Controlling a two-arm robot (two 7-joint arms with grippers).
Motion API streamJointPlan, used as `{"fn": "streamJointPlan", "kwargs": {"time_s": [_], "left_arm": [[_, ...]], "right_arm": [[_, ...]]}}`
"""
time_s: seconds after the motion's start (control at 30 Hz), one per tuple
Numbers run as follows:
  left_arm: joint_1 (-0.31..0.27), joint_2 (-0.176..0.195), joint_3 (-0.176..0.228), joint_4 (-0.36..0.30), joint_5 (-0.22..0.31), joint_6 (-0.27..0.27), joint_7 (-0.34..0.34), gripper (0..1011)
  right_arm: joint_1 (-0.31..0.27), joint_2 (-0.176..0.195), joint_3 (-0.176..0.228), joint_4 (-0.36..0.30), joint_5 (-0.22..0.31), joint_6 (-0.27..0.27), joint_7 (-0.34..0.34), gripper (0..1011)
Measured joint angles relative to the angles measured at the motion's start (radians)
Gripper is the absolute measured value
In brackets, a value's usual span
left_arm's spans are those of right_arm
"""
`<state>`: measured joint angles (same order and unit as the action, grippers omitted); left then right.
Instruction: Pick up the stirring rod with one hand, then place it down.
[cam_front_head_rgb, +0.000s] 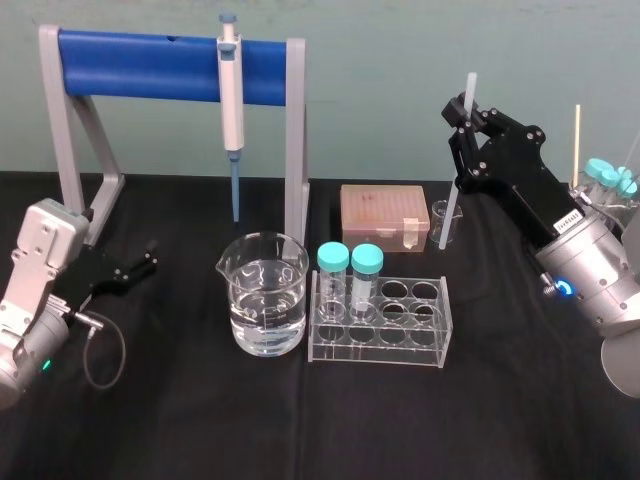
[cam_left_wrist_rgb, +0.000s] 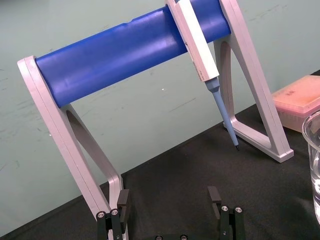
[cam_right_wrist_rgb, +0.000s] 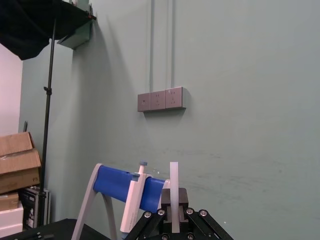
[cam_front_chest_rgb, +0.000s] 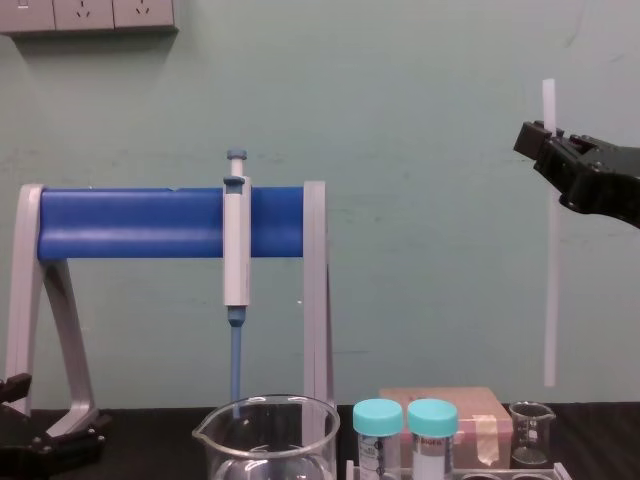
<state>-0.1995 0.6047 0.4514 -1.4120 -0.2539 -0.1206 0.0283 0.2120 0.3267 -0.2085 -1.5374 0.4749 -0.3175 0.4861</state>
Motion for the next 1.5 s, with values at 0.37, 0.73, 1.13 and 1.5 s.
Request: {"fn": "streamJointPlan", "kwargs": {"time_s": [0.37, 0.73, 1.13, 1.5], "left_arm": [[0.0, 0.0, 0.0, 0.0, 0.0, 0.0, 0.0, 1000], [0.0, 0.0, 0.0, 0.0, 0.0, 0.0, 0.0, 1000], [0.0, 0.0, 0.0, 0.0, 0.0, 0.0, 0.0, 1000], [0.0, 0.0, 0.0, 0.0, 0.0, 0.0, 0.0, 1000]], "right_arm": [[0.002, -0.002, -0.001, 0.005, -0.002, 0.0, 0.0, 72], [0.007, -0.004, -0.001, 0.013, -0.003, -0.001, -0.001, 72], [0.009, -0.006, -0.004, 0.02, -0.007, -0.001, -0.001, 72], [0.013, -0.009, -0.024, 0.071, -0.005, 0.004, 0.015, 72]]}}
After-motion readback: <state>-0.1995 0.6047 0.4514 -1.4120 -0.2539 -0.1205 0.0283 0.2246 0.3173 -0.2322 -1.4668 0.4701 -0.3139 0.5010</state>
